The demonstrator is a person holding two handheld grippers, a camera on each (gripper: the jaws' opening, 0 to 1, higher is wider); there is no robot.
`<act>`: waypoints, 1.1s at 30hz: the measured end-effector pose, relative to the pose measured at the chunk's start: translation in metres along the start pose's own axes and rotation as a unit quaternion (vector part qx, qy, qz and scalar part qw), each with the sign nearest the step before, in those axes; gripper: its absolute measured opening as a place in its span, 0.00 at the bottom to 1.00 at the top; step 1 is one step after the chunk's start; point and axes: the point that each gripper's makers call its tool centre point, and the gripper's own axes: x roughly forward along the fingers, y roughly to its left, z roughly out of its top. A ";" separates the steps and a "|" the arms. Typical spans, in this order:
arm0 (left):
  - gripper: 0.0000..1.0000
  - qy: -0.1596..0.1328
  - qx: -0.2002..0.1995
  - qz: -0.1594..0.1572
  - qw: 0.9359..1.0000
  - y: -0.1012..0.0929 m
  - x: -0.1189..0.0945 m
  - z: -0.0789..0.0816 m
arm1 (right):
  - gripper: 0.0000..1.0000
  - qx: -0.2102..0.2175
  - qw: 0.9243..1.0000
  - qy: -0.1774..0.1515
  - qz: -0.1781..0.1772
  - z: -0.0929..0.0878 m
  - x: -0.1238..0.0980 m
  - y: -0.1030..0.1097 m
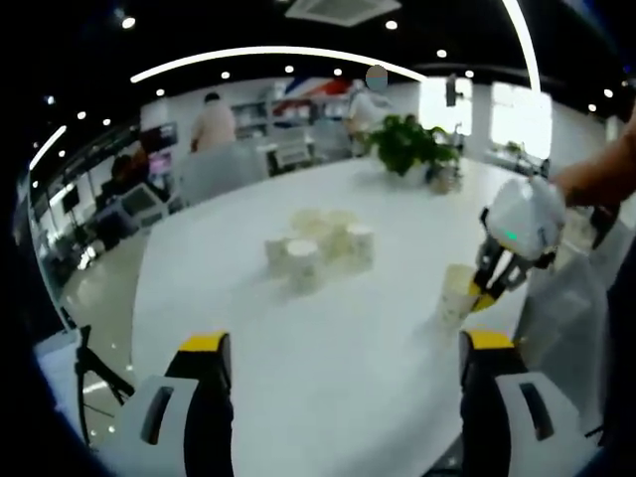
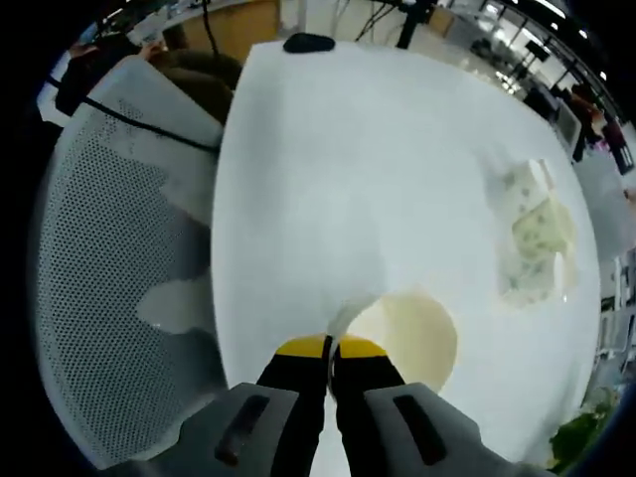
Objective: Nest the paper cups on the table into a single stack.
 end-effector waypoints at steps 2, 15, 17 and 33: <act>0.94 0.000 0.000 0.000 1.000 0.000 0.000 0.000 | 0.00 -0.002 1.000 0.002 0.000 -0.001 0.002 0.001; 0.93 0.001 0.000 0.001 1.000 0.001 -0.001 -0.001 | 0.00 -0.010 1.000 -0.009 0.018 0.001 0.001 0.006; 0.93 0.000 -0.001 0.001 1.000 0.002 -0.001 -0.001 | 0.04 -0.010 1.000 -0.016 0.020 0.002 0.000 0.006; 0.95 -0.008 0.003 -0.013 1.000 -0.007 0.001 0.001 | 0.32 0.048 0.993 -0.098 0.043 0.020 -0.045 -0.009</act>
